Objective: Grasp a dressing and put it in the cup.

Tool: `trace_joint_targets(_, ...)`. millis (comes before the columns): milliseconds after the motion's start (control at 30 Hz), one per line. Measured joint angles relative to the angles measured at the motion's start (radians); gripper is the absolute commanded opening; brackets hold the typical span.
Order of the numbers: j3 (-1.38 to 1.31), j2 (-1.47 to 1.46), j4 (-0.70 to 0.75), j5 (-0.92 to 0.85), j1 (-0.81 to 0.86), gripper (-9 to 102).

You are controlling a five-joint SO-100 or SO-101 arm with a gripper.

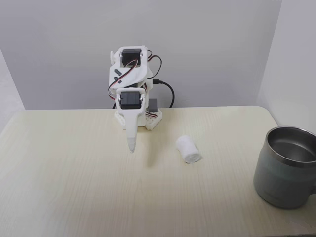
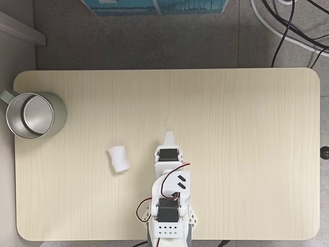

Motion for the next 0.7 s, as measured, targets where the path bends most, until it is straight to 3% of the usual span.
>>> trace_joint_targets(200, -0.048, -0.008, -0.126, 0.000, 0.017, 0)
trace_joint_targets(700, -0.052, 0.003, -0.140, 0.002, 0.017, 1)
